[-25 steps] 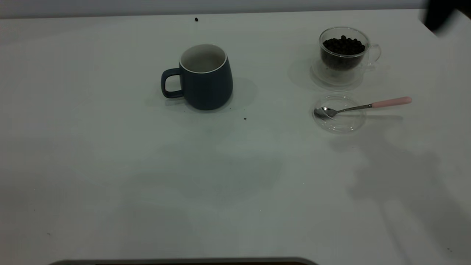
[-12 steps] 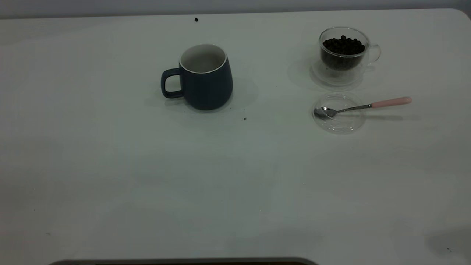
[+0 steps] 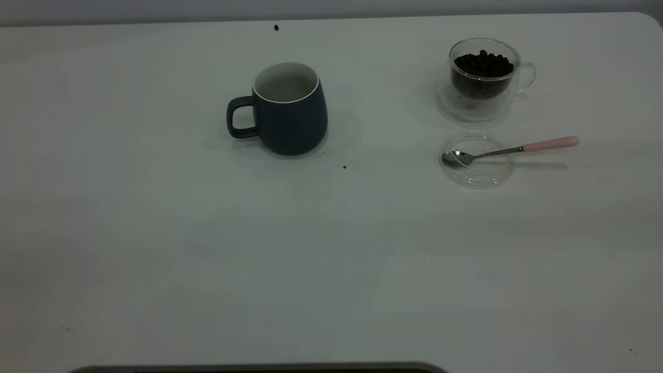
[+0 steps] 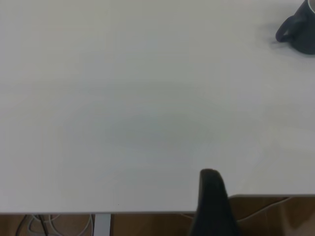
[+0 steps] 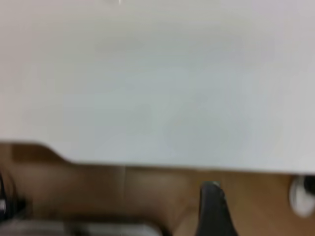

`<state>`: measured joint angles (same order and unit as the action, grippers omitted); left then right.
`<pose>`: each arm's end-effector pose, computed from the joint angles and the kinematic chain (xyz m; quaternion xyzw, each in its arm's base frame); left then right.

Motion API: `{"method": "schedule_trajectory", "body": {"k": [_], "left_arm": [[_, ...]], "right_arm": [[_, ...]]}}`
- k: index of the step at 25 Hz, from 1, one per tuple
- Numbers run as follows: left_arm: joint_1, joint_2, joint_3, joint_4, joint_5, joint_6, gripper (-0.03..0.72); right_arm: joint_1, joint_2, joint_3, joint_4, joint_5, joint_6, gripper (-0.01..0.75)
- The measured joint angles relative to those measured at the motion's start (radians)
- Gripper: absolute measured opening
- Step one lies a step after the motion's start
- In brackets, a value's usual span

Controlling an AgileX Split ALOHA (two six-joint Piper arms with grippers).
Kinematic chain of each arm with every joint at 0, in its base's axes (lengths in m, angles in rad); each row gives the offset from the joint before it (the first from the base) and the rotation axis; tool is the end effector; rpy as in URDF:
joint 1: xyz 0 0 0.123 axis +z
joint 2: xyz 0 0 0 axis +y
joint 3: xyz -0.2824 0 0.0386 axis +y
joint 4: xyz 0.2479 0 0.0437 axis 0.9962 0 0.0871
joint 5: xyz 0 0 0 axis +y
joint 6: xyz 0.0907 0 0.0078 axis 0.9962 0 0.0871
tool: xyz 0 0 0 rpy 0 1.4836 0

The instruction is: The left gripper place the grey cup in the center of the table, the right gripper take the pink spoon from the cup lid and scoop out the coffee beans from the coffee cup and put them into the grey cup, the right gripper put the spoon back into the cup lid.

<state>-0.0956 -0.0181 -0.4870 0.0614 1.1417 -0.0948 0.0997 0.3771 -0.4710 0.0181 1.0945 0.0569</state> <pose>-0.0092 0.0060 0.2672 -0.0022 0.8720 -0.0160 0.4893 0.0495 0.0064 0.2575 -0.0189 0.9462 0.0342 0.3211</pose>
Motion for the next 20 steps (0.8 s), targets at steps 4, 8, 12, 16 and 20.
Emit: {"method": "schedule_trajectory", "body": {"k": [4, 8, 12, 16, 20], "left_arm": [[0.0, 0.0, 0.0, 0.0, 0.0, 0.0, 0.569], [0.0, 0.0, 0.0, 0.0, 0.0, 0.0, 0.569], [0.0, 0.0, 0.0, 0.0, 0.0, 0.0, 0.569], [0.0, 0.0, 0.0, 0.0, 0.0, 0.0, 0.569], [0.0, 0.0, 0.0, 0.0, 0.0, 0.0, 0.569]], "right_arm": [[-0.008, -0.144, 0.0, 0.0, 0.011, 0.0, 0.542], [-0.042, -0.297, 0.0, 0.0, 0.02, 0.0, 0.54], [-0.051, -0.342, -0.001, 0.0, 0.028, -0.001, 0.54], [-0.051, -0.344, -0.001, 0.0, 0.028, -0.001, 0.54], [-0.051, -0.344, -0.001, 0.0, 0.028, -0.001, 0.54]]}}
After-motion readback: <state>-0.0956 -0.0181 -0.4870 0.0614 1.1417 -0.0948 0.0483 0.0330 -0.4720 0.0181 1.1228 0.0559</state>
